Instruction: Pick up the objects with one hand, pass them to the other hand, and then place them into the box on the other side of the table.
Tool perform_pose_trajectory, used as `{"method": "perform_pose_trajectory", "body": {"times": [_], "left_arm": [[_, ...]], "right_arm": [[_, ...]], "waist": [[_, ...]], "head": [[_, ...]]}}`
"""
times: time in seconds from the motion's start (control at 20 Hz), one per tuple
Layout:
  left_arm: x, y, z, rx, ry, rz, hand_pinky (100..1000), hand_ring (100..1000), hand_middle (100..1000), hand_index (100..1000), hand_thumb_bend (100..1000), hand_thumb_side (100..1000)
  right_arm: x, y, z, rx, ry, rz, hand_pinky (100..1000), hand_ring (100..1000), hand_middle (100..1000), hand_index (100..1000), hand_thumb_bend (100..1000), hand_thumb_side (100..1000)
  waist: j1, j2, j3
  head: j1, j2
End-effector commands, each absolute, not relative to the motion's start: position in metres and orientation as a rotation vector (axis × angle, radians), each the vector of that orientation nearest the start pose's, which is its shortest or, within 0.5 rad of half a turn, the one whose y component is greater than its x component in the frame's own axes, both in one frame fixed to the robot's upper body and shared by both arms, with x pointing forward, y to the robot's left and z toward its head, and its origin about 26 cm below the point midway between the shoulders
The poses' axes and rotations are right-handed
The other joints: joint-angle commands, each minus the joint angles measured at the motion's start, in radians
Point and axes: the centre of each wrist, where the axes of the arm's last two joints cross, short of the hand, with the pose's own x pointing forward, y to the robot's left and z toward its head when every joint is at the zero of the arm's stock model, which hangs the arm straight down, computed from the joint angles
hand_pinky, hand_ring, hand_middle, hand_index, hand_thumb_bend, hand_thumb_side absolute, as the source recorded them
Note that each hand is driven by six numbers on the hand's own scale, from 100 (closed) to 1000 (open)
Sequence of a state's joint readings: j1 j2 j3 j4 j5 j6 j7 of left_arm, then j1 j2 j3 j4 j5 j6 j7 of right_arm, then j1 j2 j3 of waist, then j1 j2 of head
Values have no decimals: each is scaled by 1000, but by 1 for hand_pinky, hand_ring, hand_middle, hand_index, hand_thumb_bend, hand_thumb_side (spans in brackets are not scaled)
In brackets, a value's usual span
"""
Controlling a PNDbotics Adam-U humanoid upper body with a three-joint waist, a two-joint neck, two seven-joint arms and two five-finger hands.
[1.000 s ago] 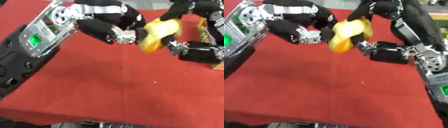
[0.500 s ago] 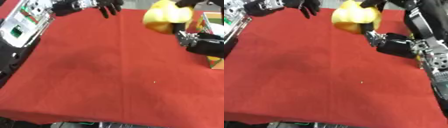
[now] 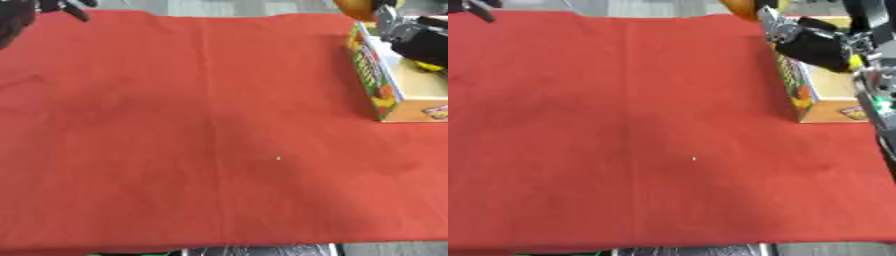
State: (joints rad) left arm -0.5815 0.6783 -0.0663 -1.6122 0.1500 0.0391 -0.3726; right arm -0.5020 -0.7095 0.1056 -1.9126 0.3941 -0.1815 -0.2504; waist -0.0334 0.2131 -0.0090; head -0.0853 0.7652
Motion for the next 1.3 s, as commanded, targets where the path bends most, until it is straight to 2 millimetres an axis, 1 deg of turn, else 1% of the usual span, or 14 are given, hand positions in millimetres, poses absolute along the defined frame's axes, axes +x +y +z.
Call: {"method": "perform_pose_trajectory", "body": {"times": [0.05, 0.1, 0.25, 0.35, 0.45, 0.6, 0.65, 0.75, 0.85, 0.9, 1.05, 1.1, 1.15, 1.3], "left_arm": [[358, 331, 253, 170, -1998, -798, 690, 747, 704, 834, 100, 1000], [354, 331, 249, 164, -2008, -768, 689, 745, 700, 831, 100, 991], [341, 326, 238, 124, -2050, -677, 685, 738, 687, 826, 100, 974], [333, 321, 234, 99, -2080, -633, 683, 732, 676, 824, 100, 955], [325, 314, 232, 73, -2111, -601, 683, 730, 672, 823, 100, 947], [316, 303, 232, 22, -2159, -559, 682, 725, 666, 822, 100, 935], [314, 299, 232, 5, -2172, -550, 682, 725, 666, 822, 100, 934], [310, 294, 233, -16, -2192, -537, 682, 722, 663, 821, 100, 929], [307, 290, 235, -35, -2209, -522, 682, 721, 661, 822, 100, 925], [306, 288, 235, -43, -2215, -517, 682, 721, 661, 822, 100, 925], [303, 285, 235, -59, -2223, -507, 682, 721, 661, 823, 100, 924], [303, 285, 235, -60, -2225, -505, 682, 721, 660, 823, 100, 925], [303, 284, 234, -61, -2224, -502, 682, 721, 660, 823, 100, 926], [303, 284, 231, -63, -2216, -492, 682, 721, 660, 823, 100, 931]], "right_arm": [[329, -330, 281, 1384, 3137, -888, 682, 371, 123, 486, 100, 421], [334, -344, 279, 1462, 3155, -860, 678, 368, 123, 489, 100, 470], [356, -399, 268, 1793, 3185, -776, 670, 362, 125, 497, 100, 470], [368, -430, 257, 1966, 3205, -729, 667, 361, 130, 507, 100, 470], [378, -456, 245, 2107, 3222, -713, 672, 372, 157, 534, 100, 470], [389, -486, 224, 2295, 3229, -749, 687, 404, 221, 616, 100, 441], [391, -494, 216, 2337, 3237, -762, 688, 406, 225, 623, 100, 440], [393, -504, 203, 2362, 3265, -799, 699, 433, 277, 695, 100, 418], [394, -510, 192, 2399, 3252, -933, 732, 531, 459, 842, 100, 275], [394, -512, 188, 2410, 3241, -1037, 762, 616, 615, 924, 100, 226], [394, -515, 183, 2381, 3214, -1351, 825, 747, 838, 995, 100, 209], [394, -516, 183, 2358, 3214, -1410, 850, 776, 881, 1000, 100, 208], [394, -516, 183, 2331, 3214, -1462, 862, 791, 898, 1000, 100, 209], [392, -516, 188, 2242, 3227, -1518, 883, 810, 914, 1000, 100, 221]], "waist": [[-10, -11, 6], [-11, -10, 10], [-12, -7, 27], [-11, -6, 40], [-10, -3, 54], [-8, 1, 78], [-8, 3, 85], [-8, 6, 95], [-9, 7, 104], [-10, 8, 106], [-12, 8, 109], [-13, 9, 109], [-14, 9, 108], [-18, 9, 105]], "head": [[-56, 5], [-67, 5], [-104, 5], [-127, 5], [-147, 5], [-178, -1], [-187, -4], [-199, -8], [-205, -11], [-207, -11], [-206, -7], [-204, -7], [-201, -6], [-198, -1]]}}
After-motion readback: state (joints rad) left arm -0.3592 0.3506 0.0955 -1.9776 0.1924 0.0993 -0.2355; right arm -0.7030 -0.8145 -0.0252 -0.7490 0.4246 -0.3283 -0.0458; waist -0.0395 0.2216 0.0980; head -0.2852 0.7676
